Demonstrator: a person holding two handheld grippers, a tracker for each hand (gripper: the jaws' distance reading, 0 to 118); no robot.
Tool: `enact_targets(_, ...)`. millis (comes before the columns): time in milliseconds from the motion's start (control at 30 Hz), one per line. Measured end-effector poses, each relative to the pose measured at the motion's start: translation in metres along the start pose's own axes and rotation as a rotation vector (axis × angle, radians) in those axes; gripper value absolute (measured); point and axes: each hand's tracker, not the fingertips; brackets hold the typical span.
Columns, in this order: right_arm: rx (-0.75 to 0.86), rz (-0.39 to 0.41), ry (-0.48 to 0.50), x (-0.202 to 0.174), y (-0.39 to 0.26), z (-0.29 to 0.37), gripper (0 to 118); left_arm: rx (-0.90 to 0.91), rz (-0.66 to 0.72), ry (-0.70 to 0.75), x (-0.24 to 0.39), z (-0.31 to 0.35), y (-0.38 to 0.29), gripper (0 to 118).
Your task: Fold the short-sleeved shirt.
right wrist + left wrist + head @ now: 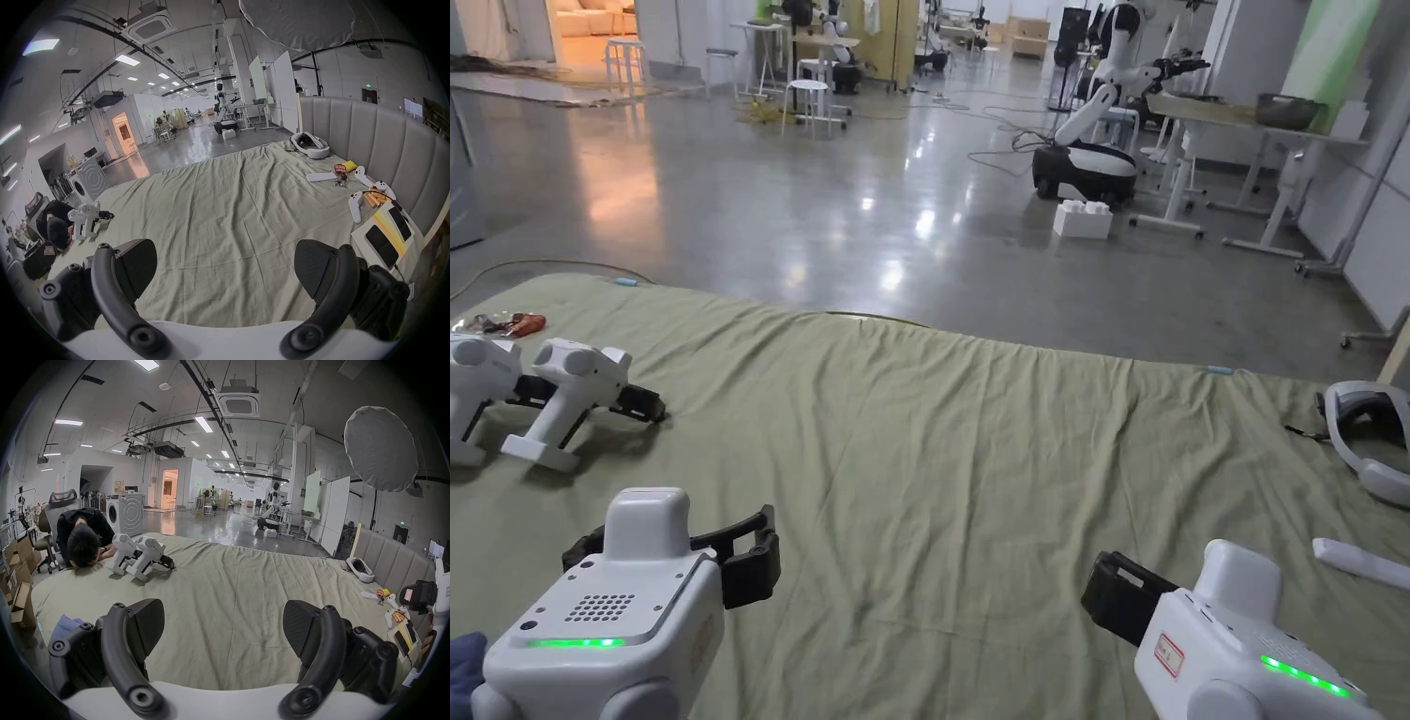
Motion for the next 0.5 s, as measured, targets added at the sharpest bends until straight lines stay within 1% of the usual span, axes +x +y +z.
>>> enact_targets(267,-0.004,0.011,-0.01,-0.0012,-0.0003,0.0003,115,-0.001,-0.034,-0.013,0.0069,0.003,0.0038,107)
enact_targets(367,-0.02,0.02,-0.043,-0.0024,0.0001,-0.0012,115,-0.004,-0.039,-0.02,0.0095,0.0042,0.0044,107)
enact_targets(433,-0.02,0.018,-0.004,0.0026,0.0,-0.0021,115,-0.008,-0.039,-0.024,0.0077,-0.0006,0.0018,107)
enact_targets(500,-0.04,0.002,-0.012,0.003,0.0028,-0.0032,115,-0.01,-0.039,-0.029,0.0081,-0.0011,0.0009,107)
